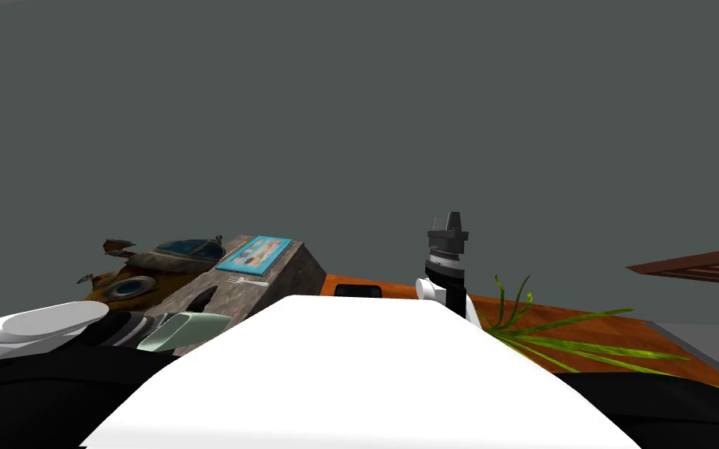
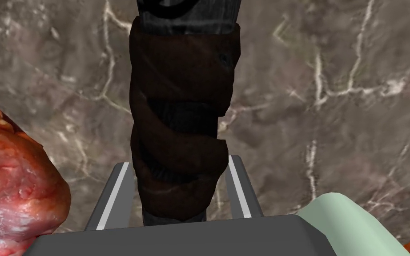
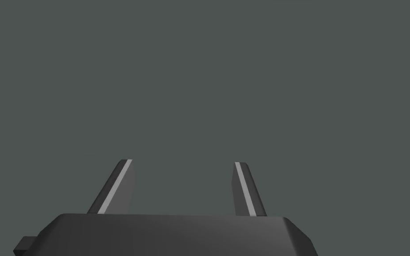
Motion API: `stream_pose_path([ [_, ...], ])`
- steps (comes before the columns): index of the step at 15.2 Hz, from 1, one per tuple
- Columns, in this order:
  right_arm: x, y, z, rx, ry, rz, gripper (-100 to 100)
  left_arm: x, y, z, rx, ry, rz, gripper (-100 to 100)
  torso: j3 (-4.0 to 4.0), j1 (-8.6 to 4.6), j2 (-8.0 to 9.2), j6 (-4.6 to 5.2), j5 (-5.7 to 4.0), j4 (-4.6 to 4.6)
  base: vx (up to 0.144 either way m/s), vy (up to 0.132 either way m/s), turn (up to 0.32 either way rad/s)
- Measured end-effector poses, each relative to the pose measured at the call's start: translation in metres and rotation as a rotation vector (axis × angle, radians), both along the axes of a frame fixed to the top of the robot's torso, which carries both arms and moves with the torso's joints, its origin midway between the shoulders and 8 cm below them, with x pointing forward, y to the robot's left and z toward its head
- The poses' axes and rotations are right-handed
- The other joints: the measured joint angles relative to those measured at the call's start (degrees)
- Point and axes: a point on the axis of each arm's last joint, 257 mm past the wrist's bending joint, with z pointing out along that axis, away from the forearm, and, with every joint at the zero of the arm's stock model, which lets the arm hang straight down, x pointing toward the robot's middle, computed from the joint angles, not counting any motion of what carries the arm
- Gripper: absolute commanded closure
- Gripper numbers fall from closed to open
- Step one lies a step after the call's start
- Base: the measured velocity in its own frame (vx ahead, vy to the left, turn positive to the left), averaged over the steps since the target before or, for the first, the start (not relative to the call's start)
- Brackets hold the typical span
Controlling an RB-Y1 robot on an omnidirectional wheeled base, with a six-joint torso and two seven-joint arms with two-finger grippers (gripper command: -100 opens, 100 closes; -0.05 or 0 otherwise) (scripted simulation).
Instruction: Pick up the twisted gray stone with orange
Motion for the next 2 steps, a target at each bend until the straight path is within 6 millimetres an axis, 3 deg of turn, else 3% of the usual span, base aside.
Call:
stream_pose_path([
  [1, 0.0, 0.0, 0.0, 0.0, 0.0, 0.0, 0, 0.0051, 0.002, 0.0057, 0.003, 0.0, -0.012, 100, -0.05, -0.1, -0.1, -0.04, -0.04, -0.01, 0.078, -0.066, 0.265],
  [2, 0.0, 0.0, 0.0, 0.0, 0.0, 0.0, 0, 0.0103, 0.0031, 0.0121, 0.004, 0.003, -0.024, 100, -0.09, -0.24, -0.16, -0.04, -0.08, -0.04, 0.044, -0.046, 0.105],
])
